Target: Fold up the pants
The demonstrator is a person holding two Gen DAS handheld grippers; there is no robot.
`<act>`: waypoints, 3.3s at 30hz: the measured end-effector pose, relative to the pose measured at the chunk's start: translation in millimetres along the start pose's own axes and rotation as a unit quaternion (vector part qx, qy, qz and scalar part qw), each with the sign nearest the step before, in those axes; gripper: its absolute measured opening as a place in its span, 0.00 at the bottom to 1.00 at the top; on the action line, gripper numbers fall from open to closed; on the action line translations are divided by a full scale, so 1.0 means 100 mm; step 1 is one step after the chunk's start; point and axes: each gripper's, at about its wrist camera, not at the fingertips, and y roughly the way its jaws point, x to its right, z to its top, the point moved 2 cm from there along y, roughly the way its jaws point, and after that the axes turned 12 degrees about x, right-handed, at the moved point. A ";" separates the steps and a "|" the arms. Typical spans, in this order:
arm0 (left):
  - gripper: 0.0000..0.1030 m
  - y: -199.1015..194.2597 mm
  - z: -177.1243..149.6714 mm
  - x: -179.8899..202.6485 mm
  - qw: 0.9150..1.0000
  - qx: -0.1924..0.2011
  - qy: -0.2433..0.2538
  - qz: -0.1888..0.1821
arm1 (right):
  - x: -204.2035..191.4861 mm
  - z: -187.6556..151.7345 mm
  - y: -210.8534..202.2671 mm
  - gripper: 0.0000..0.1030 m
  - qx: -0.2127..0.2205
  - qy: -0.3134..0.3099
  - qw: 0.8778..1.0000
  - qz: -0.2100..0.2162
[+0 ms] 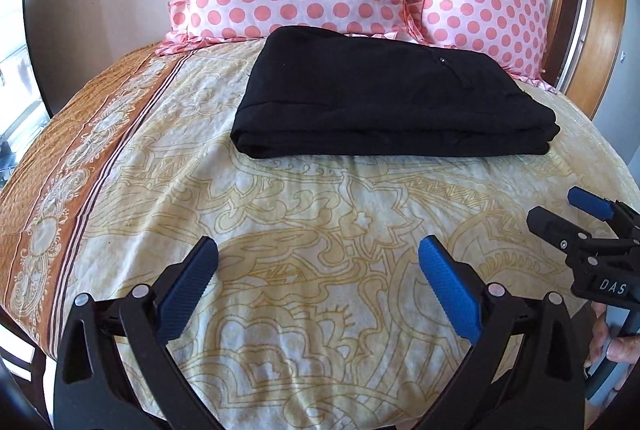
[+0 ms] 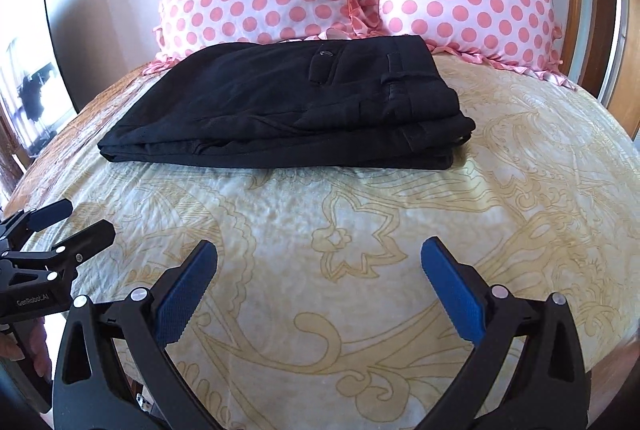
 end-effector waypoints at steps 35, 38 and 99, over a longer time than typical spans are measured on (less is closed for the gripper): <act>0.98 -0.03 -0.09 0.03 0.999 0.029 0.020 0.020 | -0.01 -0.10 0.01 0.99 0.021 -0.016 0.999 -0.024; 0.98 -0.03 -0.09 0.03 0.999 0.029 0.020 0.020 | -0.01 -0.10 0.01 0.99 0.021 -0.016 0.999 -0.024; 0.98 -0.02 -0.08 0.01 0.999 0.021 0.020 0.021 | -0.02 -0.10 0.01 0.99 0.023 -0.016 0.999 -0.025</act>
